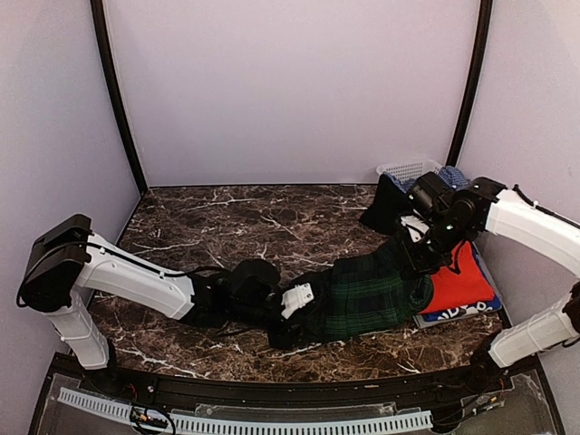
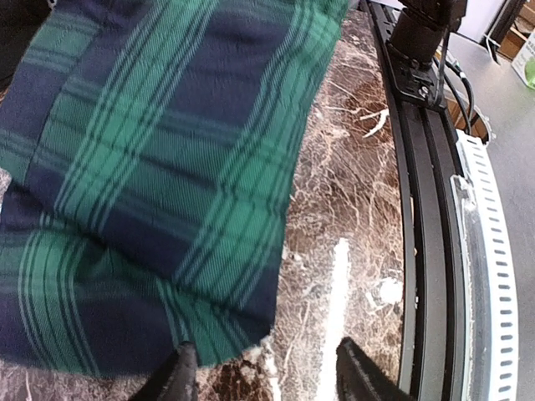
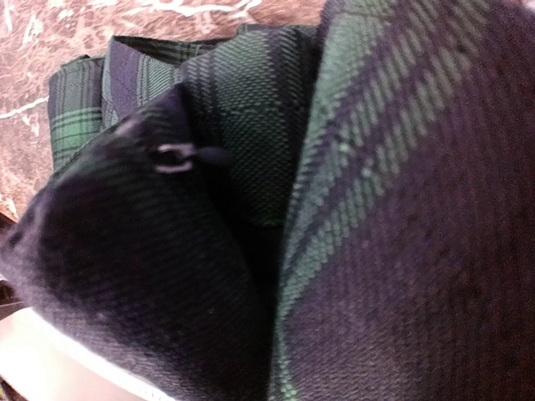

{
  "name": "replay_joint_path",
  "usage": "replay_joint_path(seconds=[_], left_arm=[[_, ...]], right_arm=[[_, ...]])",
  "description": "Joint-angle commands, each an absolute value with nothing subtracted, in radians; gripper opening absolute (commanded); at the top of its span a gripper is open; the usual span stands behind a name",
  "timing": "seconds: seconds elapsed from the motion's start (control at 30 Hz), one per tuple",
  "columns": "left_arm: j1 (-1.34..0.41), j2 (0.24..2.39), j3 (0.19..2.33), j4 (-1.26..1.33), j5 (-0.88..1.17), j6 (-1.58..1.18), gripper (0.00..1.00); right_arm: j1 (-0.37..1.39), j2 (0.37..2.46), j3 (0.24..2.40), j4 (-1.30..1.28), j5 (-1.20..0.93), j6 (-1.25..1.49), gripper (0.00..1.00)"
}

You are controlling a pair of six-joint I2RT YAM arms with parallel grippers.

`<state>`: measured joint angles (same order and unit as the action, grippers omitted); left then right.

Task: Fold and stack the mixed laundry pile
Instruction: Place the square-folded skirt at the corner of the board.

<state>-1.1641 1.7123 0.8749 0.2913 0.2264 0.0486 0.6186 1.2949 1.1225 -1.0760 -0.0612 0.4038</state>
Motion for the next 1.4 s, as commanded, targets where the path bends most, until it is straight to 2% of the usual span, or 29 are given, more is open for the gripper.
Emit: replay_joint_path(seconds=[0.0, 0.07, 0.13, 0.47, 0.63, 0.83, 1.13, 1.37], left_arm=[[-1.155, 1.663, 0.831, 0.352, 0.275, 0.041, 0.59], [-1.149, 1.665, 0.824, 0.369, 0.285, 0.041, 0.7], [-1.144, 1.669, 0.827, 0.373, 0.293, 0.036, 0.75], [-1.138, 1.727, 0.767, 0.595, 0.411, -0.135, 0.86], [-1.138, 1.729, 0.763, 0.566, 0.389, -0.089, 0.87], [-1.137, 1.739, 0.752, 0.611, 0.417, -0.108, 0.87], [-1.137, 1.753, 0.758, 0.599, 0.419, -0.095, 0.87], [-1.134, 1.752, 0.749, 0.608, 0.417, -0.098, 0.88]], right_arm=[[0.612, 1.246, 1.226, -1.195, 0.065, 0.397, 0.0], [0.612, 1.244, 1.257, -1.232, 0.096, 0.397, 0.0], [0.613, 1.251, 1.285, -1.276, 0.136, 0.398, 0.0], [0.613, 1.221, 1.427, -1.442, 0.196, 0.455, 0.0], [0.615, 1.188, 1.459, -1.501, 0.152, 0.49, 0.0], [0.615, 1.174, 1.525, -1.563, 0.201, 0.508, 0.0], [0.615, 1.274, 1.636, -1.468, 0.118, 0.439, 0.0], [0.615, 1.29, 1.707, -1.576, 0.207, 0.431, 0.0]])
